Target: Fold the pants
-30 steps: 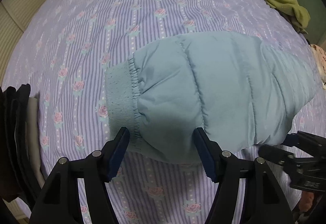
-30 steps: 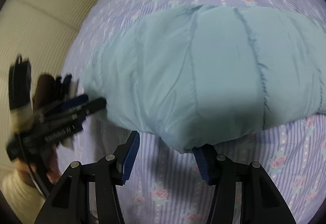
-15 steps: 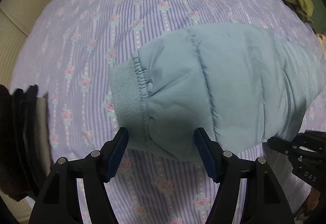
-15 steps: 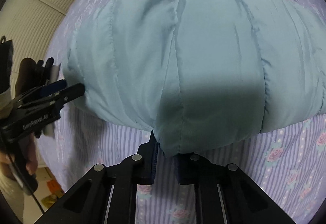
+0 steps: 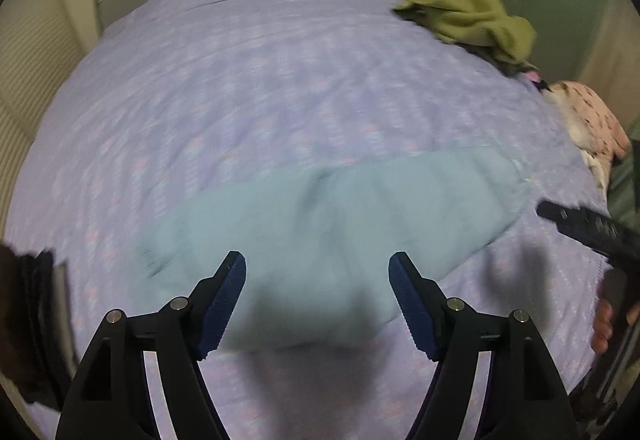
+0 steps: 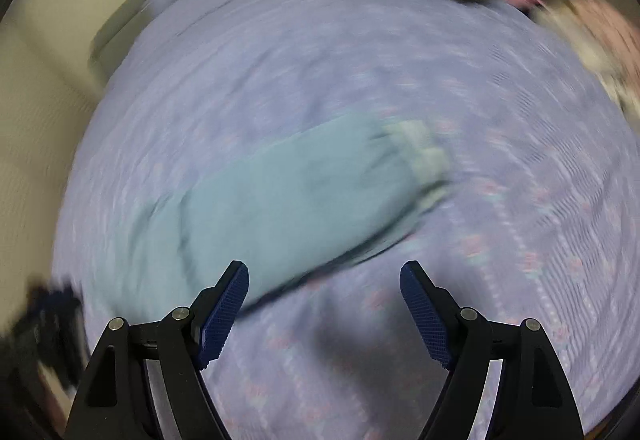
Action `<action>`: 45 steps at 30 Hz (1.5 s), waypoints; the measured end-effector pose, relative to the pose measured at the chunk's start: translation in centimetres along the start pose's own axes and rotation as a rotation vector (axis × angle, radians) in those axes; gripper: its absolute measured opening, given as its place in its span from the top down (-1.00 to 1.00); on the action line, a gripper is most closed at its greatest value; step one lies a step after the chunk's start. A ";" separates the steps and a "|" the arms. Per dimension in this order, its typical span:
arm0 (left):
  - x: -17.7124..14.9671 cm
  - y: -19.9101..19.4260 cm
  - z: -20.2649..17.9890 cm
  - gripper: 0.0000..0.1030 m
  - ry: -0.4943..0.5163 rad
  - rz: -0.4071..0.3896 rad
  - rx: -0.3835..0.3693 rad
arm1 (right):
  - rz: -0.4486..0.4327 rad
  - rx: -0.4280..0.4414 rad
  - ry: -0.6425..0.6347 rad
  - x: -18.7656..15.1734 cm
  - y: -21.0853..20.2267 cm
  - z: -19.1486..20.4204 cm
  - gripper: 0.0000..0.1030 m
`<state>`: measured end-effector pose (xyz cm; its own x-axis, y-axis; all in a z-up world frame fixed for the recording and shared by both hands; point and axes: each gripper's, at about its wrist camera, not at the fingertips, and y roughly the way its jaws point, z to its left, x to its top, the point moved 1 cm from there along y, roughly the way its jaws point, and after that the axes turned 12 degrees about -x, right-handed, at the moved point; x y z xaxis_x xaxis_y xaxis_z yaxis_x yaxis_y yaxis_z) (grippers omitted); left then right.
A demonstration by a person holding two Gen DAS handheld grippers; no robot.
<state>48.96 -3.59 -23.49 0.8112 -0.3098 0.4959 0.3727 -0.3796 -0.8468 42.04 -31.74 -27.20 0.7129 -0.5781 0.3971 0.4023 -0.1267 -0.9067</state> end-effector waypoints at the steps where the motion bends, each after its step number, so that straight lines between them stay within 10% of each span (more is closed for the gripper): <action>1: 0.6 0.8 -1.0 -0.42 0.015 0.007 -0.006 | -0.001 0.010 0.062 0.8 0.8 -1.4 -0.54; 9: 2.4 6.6 -7.2 -0.42 0.068 0.074 -0.014 | 0.119 0.120 0.274 3.5 8.4 -5.2 -0.54; 19: 1.6 9.6 -4.8 -0.41 -0.054 0.155 0.060 | 0.215 0.243 0.329 3.0 14.7 -4.7 -0.59; 23: 0.8 8.7 -3.4 -0.40 -0.137 0.155 0.039 | 0.218 0.236 0.269 3.5 15.0 -3.2 -0.03; 27: 0.8 8.1 -4.0 -0.37 -0.131 0.149 0.000 | 0.193 0.252 0.257 3.8 12.9 -3.0 0.35; 38: 2.0 12.8 -4.6 0.43 -0.110 0.233 -0.096 | -0.083 0.033 0.012 3.2 1.7 -1.6 0.40; 45: 1.7 13.3 -3.2 0.44 -0.132 0.285 -0.076 | -0.173 -0.035 -0.166 2.2 -2.7 3.0 0.40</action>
<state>53.85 -11.93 -33.28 0.9314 -0.2991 0.2076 0.0916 -0.3592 -0.9288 44.21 -30.23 -23.42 0.7207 -0.4052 0.5625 0.5086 -0.2422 -0.8262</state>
